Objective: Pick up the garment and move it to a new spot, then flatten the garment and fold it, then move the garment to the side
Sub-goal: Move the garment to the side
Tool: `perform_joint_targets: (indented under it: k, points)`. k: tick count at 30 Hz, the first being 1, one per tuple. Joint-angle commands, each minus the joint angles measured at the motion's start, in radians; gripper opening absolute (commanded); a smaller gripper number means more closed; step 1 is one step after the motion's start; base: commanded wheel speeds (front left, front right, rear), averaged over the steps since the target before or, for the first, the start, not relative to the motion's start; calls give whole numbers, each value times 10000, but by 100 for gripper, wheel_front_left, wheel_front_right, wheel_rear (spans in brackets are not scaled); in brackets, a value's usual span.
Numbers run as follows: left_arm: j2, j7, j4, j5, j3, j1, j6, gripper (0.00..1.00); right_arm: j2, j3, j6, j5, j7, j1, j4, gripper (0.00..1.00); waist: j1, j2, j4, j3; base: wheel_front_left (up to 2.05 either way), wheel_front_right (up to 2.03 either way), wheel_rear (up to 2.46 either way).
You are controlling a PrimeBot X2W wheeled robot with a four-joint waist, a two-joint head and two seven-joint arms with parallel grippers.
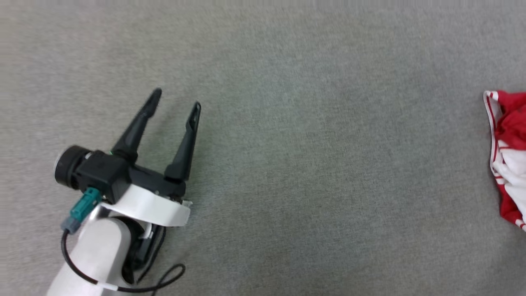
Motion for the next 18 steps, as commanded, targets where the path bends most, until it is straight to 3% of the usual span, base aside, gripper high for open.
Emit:
perform_joint_targets:
  k: [1, 18]
  points:
    - [-134, -97, 166, -88, -8, 264, 57, 100, 155, 228, -10, 111, -235, 354, -155, 100, 1, 0, 459, -700, 0, 0, 0]
    - [-940, -377, 1649, -529, 461, 2123, 479, 100, 1657, 2991, -10, 722, -1034, 3462, -1994, 100, 1, 0, 2069, -3156, 0, 0, 0]
